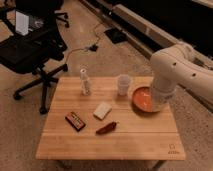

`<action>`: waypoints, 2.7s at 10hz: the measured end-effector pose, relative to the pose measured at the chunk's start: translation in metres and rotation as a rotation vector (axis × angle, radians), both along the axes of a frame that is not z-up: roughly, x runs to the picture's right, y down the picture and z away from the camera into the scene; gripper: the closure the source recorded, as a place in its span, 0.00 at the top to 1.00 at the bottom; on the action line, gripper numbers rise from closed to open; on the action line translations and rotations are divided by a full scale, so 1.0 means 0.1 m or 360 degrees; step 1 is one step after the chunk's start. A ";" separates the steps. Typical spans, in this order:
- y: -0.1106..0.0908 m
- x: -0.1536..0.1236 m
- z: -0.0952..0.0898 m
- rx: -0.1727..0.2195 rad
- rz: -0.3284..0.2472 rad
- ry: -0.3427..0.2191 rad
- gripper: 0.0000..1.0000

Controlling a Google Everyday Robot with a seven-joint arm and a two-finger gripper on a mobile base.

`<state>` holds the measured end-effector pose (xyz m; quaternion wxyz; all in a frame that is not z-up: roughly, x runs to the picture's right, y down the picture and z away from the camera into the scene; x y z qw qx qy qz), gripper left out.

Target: Pick up the ceramic bowl

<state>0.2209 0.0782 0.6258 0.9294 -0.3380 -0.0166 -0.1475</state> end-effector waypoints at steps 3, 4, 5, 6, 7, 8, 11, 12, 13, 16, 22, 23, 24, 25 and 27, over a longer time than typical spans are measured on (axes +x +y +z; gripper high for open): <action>0.00 -0.02 0.03 -0.0004 -0.0007 -0.0007 0.02; 0.00 -0.04 0.04 -0.0006 -0.0009 -0.0010 0.04; -0.01 -0.04 0.04 -0.0006 -0.0010 -0.0010 0.10; -0.01 -0.03 0.06 -0.0018 -0.0008 -0.0029 0.20; -0.06 0.08 0.13 -0.0026 -0.0006 -0.0050 0.32; -0.12 0.16 0.21 -0.0030 -0.0003 -0.0068 0.40; -0.52 0.44 0.72 -0.0050 -0.0004 -0.0176 0.72; -0.59 0.51 0.88 -0.0059 -0.0006 -0.0207 0.78; -0.64 0.58 1.09 -0.0072 -0.0013 -0.0251 0.80; -0.60 0.73 1.57 -0.0120 -0.0046 -0.0337 0.80; -0.22 1.30 1.94 -0.0214 -0.0036 -0.0279 0.80; -0.16 1.33 1.95 -0.0225 -0.0024 -0.0274 0.80; -0.09 1.33 2.00 -0.0228 -0.0011 -0.0279 0.80; -0.02 1.33 2.03 -0.0223 0.0008 -0.0292 0.80; 0.16 1.30 2.07 -0.0213 0.0042 -0.0357 0.79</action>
